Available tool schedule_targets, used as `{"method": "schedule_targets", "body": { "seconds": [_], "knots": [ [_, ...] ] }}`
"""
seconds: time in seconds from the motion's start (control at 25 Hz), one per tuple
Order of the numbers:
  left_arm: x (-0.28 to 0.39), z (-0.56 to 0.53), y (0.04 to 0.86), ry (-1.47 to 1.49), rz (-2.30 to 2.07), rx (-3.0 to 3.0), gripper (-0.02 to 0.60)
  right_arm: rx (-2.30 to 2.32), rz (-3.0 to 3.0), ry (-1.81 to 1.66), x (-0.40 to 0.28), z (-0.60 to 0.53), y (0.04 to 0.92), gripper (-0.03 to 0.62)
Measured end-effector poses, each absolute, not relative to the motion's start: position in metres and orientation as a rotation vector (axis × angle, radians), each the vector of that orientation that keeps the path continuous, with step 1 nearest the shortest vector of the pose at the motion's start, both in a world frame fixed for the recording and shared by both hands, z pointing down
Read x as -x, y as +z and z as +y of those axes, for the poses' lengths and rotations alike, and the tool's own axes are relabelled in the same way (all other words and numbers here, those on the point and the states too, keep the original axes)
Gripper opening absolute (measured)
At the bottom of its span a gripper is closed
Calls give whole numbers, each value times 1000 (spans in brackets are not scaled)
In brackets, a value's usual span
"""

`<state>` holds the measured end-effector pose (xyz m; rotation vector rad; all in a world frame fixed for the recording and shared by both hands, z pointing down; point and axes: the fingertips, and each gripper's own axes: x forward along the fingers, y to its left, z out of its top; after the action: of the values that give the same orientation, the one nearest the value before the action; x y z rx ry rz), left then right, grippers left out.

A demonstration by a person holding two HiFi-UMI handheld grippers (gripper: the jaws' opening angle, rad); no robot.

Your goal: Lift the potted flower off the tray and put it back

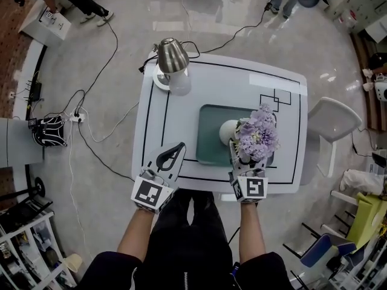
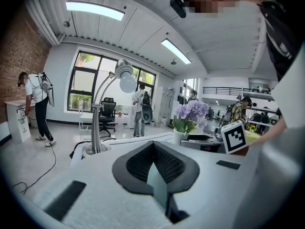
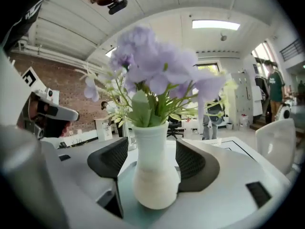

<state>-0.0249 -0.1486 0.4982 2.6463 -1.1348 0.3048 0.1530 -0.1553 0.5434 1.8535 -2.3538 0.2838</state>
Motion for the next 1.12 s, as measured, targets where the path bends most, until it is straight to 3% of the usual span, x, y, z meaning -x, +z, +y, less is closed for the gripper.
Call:
{"method": "schedule_targets", "body": {
  "seconds": [0.24, 0.28, 0.4, 0.52, 1.12],
  "knots": [
    [14, -138, 484, 221, -1089, -2694, 5, -1908, -2367, 440, -156, -97, 519, 291],
    [11, -137, 479, 207, -1082, -2706, 5, -1903, -2382, 446, -153, -90, 510, 265],
    [3, -129, 463, 172, -1067, -2734, 5, -1885, -2428, 395, -139, -70, 477, 89],
    [-1, -118, 455, 156, -1057, -2744, 5, -1865, -2434, 339, -128, -59, 456, 15],
    [0, -95, 438, 119, -1058, -2781, 5, -1803, -2344, 317, -107, -44, 417, 5]
  ]
}}
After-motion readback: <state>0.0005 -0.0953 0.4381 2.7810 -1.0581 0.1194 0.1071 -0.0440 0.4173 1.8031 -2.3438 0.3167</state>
